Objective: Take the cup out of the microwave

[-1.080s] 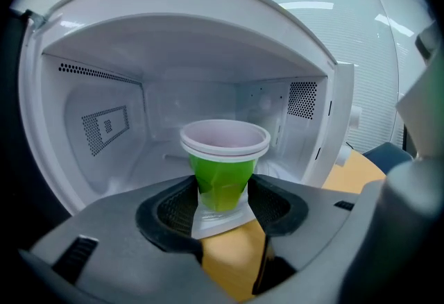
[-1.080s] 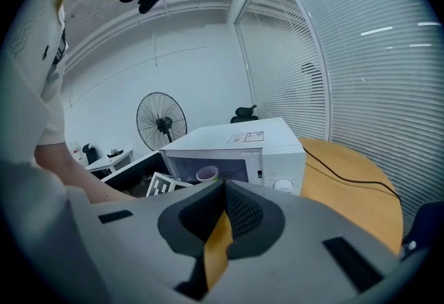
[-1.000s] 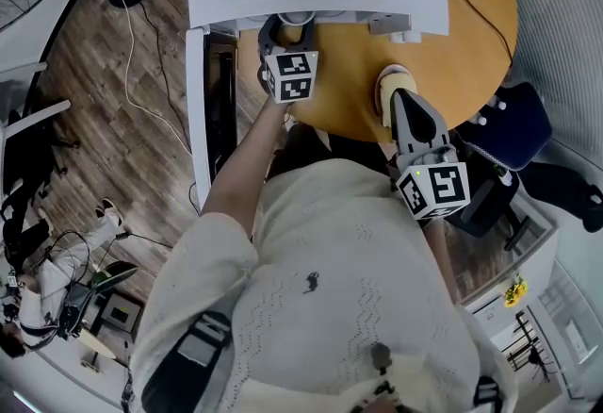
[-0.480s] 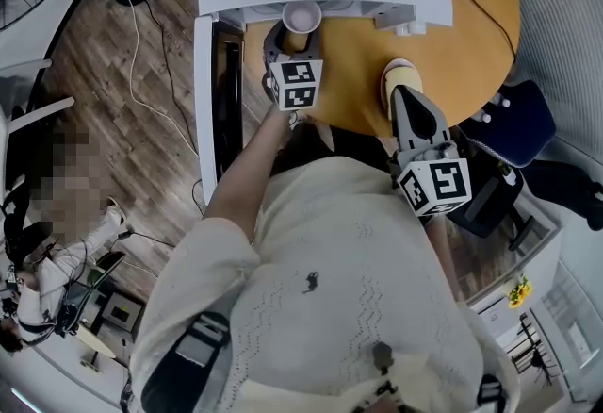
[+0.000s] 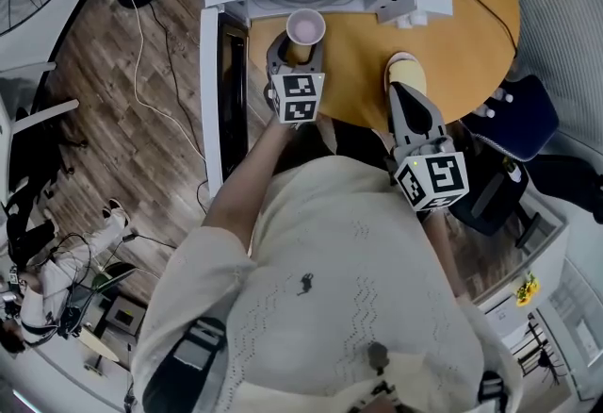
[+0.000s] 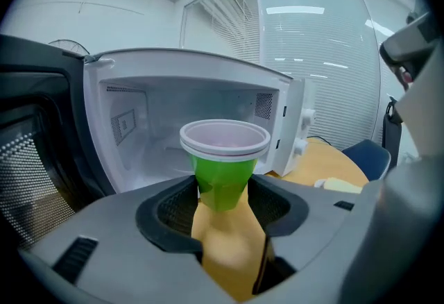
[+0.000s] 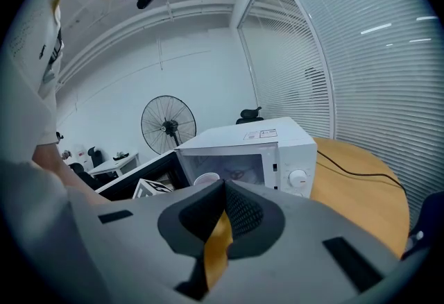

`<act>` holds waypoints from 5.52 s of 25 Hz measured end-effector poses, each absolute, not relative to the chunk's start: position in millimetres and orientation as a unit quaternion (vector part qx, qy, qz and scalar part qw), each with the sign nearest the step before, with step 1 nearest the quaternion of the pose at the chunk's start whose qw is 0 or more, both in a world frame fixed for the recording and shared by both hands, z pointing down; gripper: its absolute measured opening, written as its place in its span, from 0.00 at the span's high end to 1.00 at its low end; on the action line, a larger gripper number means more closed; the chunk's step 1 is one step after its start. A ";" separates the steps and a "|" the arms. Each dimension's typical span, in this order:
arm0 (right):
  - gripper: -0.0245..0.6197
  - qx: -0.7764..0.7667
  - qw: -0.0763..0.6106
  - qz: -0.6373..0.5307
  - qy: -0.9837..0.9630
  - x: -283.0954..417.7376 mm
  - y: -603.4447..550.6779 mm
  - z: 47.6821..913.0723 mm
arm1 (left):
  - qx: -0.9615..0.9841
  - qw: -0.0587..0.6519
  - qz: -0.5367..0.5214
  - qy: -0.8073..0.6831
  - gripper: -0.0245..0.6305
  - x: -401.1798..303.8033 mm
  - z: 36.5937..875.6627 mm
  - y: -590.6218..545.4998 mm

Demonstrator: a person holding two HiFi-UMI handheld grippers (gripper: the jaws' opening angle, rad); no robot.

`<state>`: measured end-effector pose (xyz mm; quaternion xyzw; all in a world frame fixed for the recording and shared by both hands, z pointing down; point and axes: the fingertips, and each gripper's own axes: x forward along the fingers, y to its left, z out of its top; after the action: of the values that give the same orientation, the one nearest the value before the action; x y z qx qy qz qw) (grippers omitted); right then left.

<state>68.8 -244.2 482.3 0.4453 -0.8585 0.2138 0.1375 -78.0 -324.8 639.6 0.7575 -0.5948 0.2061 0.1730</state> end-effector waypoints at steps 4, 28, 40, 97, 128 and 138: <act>0.95 0.447 0.133 0.214 -0.858 65.7 -235.1 480.4 | 0.764 0.173 0.202 -0.588 0.58 -75.9 631.4 -305.5; 0.95 0.469 0.110 0.200 -0.853 47.6 -194.5 465.0 | 0.811 0.138 0.182 -0.538 0.58 -71.8 565.5 -237.3; 0.95 0.477 0.105 0.184 -0.853 39.4 -187.0 454.2 | 0.828 0.131 0.167 -0.519 0.58 -76.1 524.9 -221.4; 0.95 0.476 0.062 0.127 -0.868 26.5 -166.4 390.5 | 0.813 0.135 0.184 -0.536 0.58 -126.4 479.3 -150.7; 0.95 0.483 0.047 0.106 -0.868 37.0 -148.7 371.5 | 0.796 0.154 0.176 -0.558 0.58 -135.3 475.9 -140.8; 0.95 0.479 0.049 0.109 -0.870 31.7 -150.3 374.4 | 0.797 0.155 0.179 -0.556 0.58 -135.3 478.4 -142.6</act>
<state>31.7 -150.3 374.4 0.4791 -0.8696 0.1088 0.0486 -135.3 -142.6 478.4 0.7970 -0.5558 0.1786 0.1548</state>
